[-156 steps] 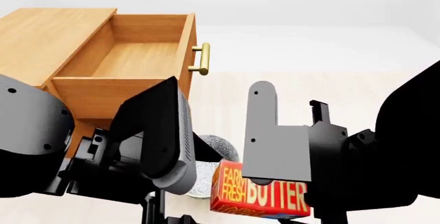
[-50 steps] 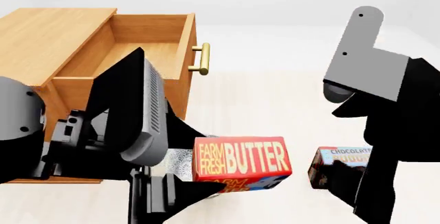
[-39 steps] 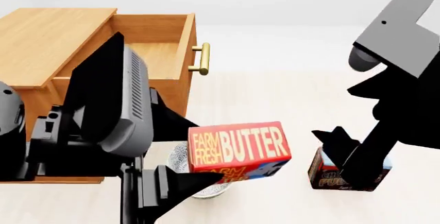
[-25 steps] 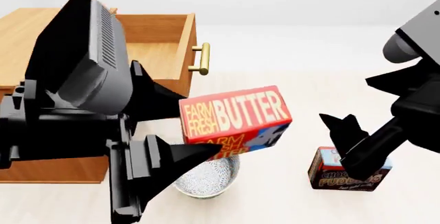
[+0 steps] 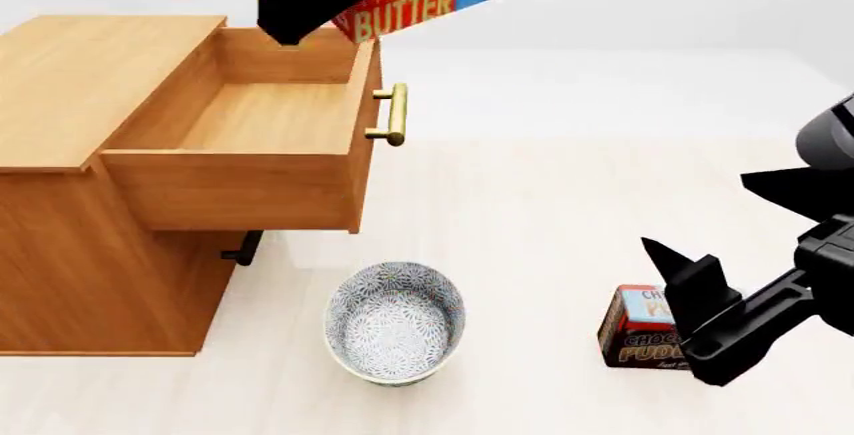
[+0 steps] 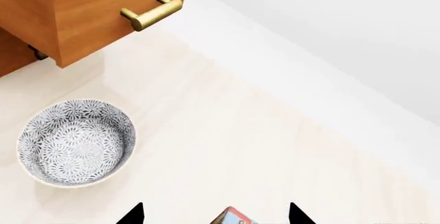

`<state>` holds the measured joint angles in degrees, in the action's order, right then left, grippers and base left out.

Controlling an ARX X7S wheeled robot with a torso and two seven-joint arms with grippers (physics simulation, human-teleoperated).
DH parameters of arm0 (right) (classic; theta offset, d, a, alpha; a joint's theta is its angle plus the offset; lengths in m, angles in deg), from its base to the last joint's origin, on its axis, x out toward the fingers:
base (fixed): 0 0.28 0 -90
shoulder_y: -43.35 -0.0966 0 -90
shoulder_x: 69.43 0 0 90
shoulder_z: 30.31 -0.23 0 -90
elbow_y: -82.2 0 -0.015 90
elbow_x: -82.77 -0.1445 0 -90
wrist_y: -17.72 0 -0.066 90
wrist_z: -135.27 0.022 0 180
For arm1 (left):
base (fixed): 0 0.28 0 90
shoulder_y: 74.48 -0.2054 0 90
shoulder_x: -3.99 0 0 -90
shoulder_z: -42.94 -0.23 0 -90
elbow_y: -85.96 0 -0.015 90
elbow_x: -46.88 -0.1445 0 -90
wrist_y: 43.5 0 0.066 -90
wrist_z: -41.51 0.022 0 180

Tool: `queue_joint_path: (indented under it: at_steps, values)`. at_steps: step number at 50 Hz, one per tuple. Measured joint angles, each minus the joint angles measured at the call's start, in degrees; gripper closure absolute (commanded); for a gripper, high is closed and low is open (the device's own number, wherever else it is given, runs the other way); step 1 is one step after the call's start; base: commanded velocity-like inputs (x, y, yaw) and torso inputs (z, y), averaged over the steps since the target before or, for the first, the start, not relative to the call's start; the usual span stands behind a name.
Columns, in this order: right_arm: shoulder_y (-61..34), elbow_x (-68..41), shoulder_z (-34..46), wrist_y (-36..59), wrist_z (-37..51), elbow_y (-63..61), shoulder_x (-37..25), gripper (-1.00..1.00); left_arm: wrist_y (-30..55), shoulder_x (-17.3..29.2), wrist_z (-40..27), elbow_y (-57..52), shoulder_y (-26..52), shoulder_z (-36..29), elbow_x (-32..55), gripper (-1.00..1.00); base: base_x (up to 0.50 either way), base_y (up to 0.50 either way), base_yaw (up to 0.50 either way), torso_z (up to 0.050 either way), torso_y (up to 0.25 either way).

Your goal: Put the butter at the back in the top drawer of the cabinet and close it.

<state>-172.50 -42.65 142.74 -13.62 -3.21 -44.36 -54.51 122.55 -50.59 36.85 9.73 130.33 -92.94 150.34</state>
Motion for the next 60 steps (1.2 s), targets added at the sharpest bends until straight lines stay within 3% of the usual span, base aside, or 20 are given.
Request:
queue_joint_path:
  at_steps: [16, 34, 46, 60]
  values:
    - [0.71, -0.25, -1.3, -0.17, 1.94, -2.78, -1.74, -1.0, -5.89, -13.22, 10.78, 28.48, 9.48, -11.45, -20.47, 1.0, 0.0, 0.0, 0.0, 0.0, 0.001]
    - [1.66, 0.04, -2.56, 0.15, 2.63, -3.89, -3.37, -1.0, -13.24, -25.76, 22.18, 53.87, 10.72, -21.17, -35.46, 1.0, 0.0, 0.0, 0.0, 0.001, 0.001]
    - [2.24, 0.04, -3.28, 0.49, 3.12, -4.13, -3.98, -1.0, -13.28, -28.54, 22.97, 59.24, 7.94, -15.74, -45.5, 1.0, 0.0, 0.0, 0.0, 0.001, 0.002]
    - [2.97, 0.36, -4.06, 0.83, 3.39, -4.33, -4.63, -1.0, -12.97, -30.66, 24.0, 61.24, 3.09, 2.25, -67.38, 1.0, 0.0, 0.0, 0.0, 0.0, 0.001]
